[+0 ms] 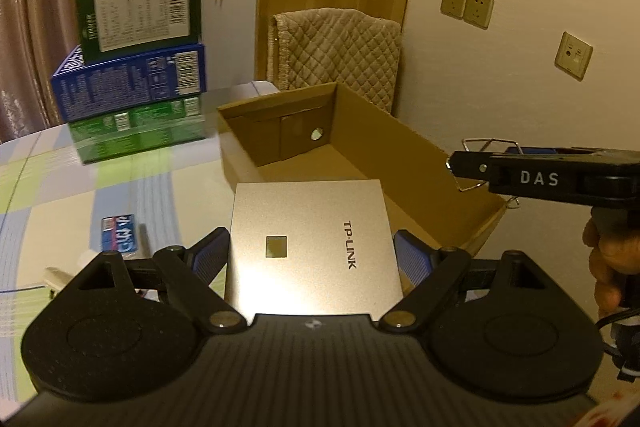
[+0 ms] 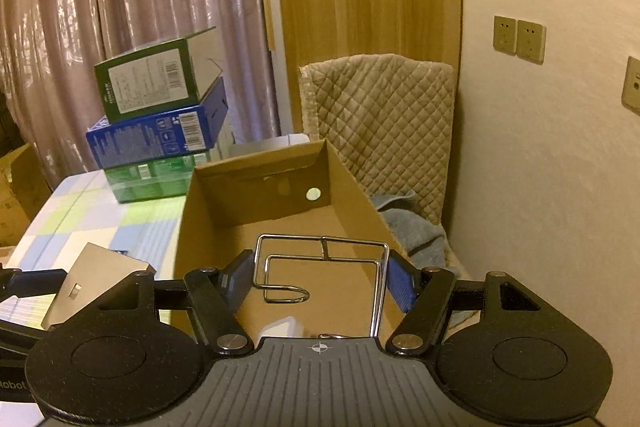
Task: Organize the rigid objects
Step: 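Carry the router and wire rack over the cardboard box with both tools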
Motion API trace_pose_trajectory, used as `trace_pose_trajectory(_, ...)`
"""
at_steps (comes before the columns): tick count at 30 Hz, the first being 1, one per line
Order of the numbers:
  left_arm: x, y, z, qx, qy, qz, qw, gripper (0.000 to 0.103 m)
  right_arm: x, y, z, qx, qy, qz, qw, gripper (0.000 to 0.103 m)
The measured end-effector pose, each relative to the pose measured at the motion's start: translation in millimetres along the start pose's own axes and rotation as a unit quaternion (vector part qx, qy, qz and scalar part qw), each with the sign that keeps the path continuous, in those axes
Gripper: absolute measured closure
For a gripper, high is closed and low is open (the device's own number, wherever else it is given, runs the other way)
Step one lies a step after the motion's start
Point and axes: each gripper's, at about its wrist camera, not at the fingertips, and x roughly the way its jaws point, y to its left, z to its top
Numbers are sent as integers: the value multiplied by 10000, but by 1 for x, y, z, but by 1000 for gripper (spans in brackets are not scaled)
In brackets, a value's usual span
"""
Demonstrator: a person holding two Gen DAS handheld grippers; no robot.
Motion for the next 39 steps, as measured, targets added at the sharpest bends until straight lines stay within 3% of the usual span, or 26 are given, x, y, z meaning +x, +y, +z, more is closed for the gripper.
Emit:
trace_pose_trajectory(26,82,-24,26,178,269,-136,9994,18,63,-53,7,609,415,192,9971,38)
trace_pose_trajectory(39,87,-18,24,191,182,19,9996,17,66,-60,0,805,419,120,9958,38)
